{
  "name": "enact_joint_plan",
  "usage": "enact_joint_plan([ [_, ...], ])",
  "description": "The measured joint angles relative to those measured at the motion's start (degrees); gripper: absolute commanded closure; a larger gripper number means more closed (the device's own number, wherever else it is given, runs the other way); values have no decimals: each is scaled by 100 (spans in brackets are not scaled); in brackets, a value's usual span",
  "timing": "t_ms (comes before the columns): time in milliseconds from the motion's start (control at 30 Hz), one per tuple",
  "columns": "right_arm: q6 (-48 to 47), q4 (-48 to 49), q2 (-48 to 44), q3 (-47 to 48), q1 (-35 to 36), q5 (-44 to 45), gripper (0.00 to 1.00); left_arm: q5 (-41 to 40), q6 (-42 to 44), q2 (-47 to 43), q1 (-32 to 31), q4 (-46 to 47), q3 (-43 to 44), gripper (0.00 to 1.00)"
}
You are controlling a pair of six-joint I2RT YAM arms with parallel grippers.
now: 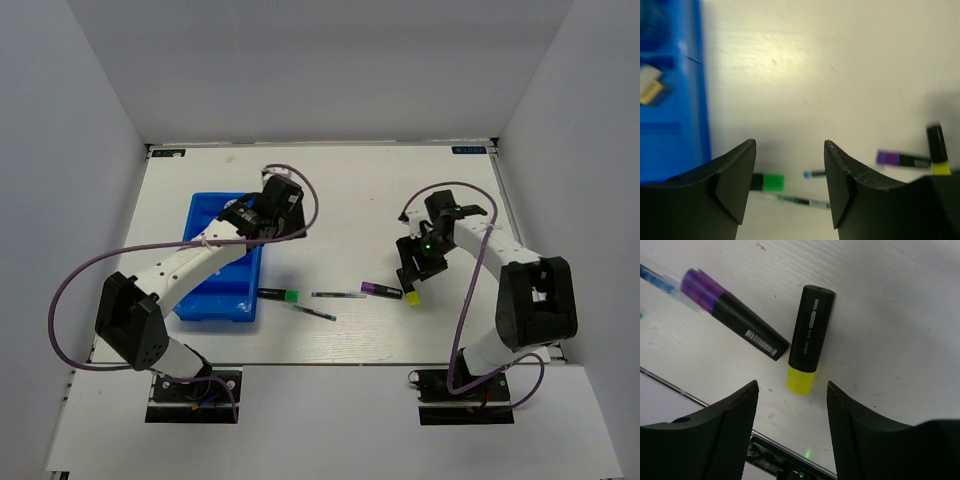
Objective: Sort the stationery into containers
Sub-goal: Place the stationery in the storage box, then pick up the pen from the center of the board.
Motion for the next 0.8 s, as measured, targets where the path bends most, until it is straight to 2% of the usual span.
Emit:
enact_joint_plan([
  [133, 7, 138, 352, 0, 452, 599, 38, 461, 485, -114, -533, -356, -4, 20],
  [300, 59, 315, 627, 0, 778, 1152, 38, 525, 787, -1025, -887, -713, -737, 15],
  [500, 166, 328, 890, 101, 960, 1615, 38, 490, 822, -2594, -916, -981, -1764, 14],
  [533, 177, 286, 931, 144, 964, 1633, 42, 487, 820, -2802, -916, -1012, -1895, 14],
  [667, 212, 173, 1060, 258, 990, 1587, 51, 487, 791, -3366, -916, -1078, -2306, 14],
  [800, 205, 205, 1082, 251, 1016, 1694, 49, 496, 741, -3818, -916, -1108, -2695, 14],
])
